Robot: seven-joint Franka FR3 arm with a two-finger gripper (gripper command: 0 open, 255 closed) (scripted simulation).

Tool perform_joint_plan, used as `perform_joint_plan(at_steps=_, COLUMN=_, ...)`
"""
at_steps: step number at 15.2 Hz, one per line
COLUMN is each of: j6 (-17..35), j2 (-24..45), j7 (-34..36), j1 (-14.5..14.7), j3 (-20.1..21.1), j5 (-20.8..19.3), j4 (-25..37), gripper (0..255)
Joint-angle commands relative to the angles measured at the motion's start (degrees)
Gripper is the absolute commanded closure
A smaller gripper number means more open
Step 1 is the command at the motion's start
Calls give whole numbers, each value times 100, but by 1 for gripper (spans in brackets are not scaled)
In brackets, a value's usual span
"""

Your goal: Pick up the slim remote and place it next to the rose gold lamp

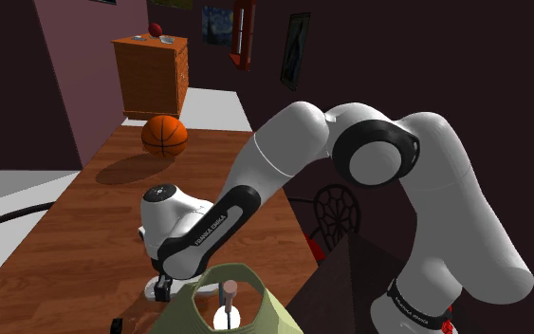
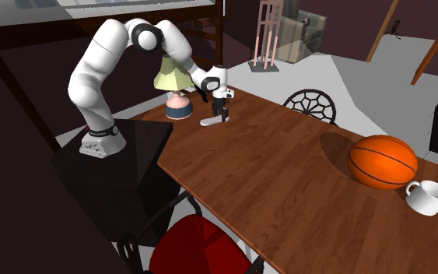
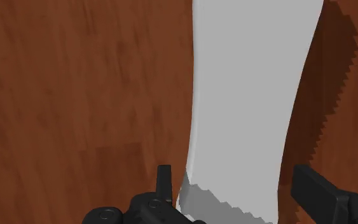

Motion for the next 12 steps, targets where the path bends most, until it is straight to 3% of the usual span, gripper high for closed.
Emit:
perform_joint_plan(at_steps=1, j6=1, j2=2, j7=0, j1=1, j3=2, j5=0, j4=1, gripper=0)
perform_joint_plan(at_steps=5, j6=1, j2=1, j7=0, j1=2, j3=2, j5=0, j4=0, gripper=0)
perform_joint_plan(at_steps=9, j6=-429, j2=-592, j7=-13, j1=-14, j3=24, j5=21, j4=-163, gripper=0)
perform_joint_plan(at_steps=12, j6=-429, j2=-592, j7=-13, j1=-14, j3=24, j5=21, j4=-164, gripper=0)
